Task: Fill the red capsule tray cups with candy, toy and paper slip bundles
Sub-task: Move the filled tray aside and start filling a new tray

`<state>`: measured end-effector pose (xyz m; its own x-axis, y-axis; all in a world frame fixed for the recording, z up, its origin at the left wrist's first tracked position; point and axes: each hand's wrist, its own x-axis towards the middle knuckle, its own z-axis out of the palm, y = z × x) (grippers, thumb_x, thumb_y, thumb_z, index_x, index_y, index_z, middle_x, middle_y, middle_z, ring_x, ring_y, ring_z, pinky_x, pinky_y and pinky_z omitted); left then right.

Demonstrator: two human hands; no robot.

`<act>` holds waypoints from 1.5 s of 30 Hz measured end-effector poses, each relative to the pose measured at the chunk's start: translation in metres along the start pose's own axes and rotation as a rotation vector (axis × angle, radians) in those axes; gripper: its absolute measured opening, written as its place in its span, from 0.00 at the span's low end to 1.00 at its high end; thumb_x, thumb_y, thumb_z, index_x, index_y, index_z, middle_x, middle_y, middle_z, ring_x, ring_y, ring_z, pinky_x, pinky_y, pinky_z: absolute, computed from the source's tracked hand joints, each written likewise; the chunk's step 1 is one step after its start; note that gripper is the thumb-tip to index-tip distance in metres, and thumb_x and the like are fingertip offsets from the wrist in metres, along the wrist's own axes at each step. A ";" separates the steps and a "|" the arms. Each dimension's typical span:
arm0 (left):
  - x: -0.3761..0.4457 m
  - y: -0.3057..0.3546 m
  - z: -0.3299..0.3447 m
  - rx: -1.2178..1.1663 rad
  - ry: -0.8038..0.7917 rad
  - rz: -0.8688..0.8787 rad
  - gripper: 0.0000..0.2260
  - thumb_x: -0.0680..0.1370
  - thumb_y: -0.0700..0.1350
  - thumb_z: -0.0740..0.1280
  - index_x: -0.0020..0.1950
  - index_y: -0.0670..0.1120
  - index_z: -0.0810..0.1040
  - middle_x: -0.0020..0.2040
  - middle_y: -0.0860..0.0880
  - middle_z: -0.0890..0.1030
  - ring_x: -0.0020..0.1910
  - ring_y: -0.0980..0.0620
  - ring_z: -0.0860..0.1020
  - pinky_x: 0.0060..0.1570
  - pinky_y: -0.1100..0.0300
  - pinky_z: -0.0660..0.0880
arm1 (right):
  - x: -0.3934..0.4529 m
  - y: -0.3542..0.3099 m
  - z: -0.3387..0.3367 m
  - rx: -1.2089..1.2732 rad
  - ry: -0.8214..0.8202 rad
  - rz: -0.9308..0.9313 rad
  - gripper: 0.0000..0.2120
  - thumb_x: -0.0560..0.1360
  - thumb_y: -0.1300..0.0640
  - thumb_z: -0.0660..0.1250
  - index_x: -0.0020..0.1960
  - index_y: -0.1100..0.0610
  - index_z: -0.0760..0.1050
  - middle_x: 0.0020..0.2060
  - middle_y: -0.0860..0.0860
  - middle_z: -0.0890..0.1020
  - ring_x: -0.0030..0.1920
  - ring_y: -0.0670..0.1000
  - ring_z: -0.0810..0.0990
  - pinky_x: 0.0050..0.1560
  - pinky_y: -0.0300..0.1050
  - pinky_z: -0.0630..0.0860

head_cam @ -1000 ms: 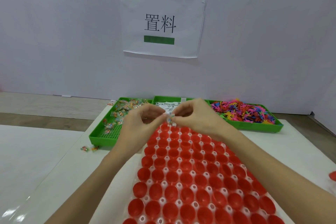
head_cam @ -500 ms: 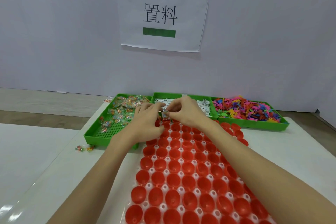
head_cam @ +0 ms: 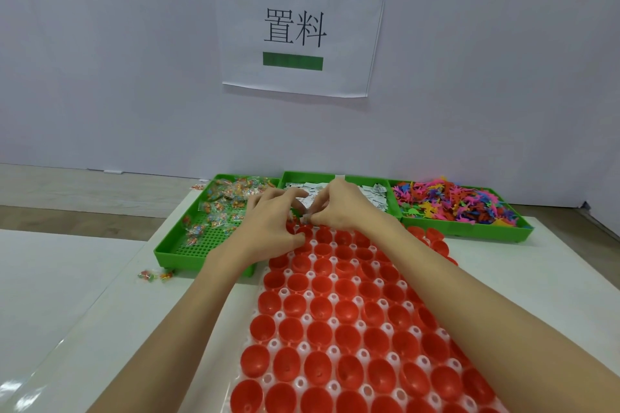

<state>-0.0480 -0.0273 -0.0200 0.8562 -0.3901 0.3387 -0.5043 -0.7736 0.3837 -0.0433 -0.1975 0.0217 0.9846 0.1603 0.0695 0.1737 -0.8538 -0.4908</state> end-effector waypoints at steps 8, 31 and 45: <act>-0.001 -0.001 0.000 0.033 0.023 0.016 0.24 0.72 0.49 0.73 0.67 0.56 0.73 0.57 0.62 0.79 0.68 0.57 0.64 0.64 0.58 0.51 | 0.009 -0.008 -0.013 -0.125 -0.138 -0.006 0.08 0.79 0.57 0.71 0.55 0.54 0.86 0.55 0.52 0.85 0.55 0.52 0.82 0.51 0.44 0.77; -0.004 0.005 -0.032 -0.055 0.032 0.018 0.11 0.83 0.48 0.66 0.63 0.49 0.81 0.65 0.52 0.80 0.66 0.53 0.75 0.69 0.53 0.69 | -0.038 0.014 -0.045 0.303 0.142 0.002 0.08 0.80 0.56 0.68 0.50 0.52 0.86 0.46 0.48 0.86 0.49 0.48 0.84 0.47 0.41 0.79; -0.021 -0.036 -0.048 0.158 -0.169 -0.158 0.12 0.77 0.39 0.72 0.60 0.50 0.84 0.63 0.52 0.82 0.58 0.52 0.81 0.60 0.55 0.78 | -0.150 0.070 -0.048 0.588 0.308 0.026 0.12 0.81 0.60 0.67 0.48 0.47 0.87 0.41 0.46 0.87 0.43 0.40 0.84 0.43 0.33 0.76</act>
<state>-0.0536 0.0331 0.0003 0.9362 -0.3260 0.1316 -0.3505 -0.8945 0.2775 -0.1782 -0.3050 0.0191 0.9641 -0.0805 0.2531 0.1958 -0.4286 -0.8820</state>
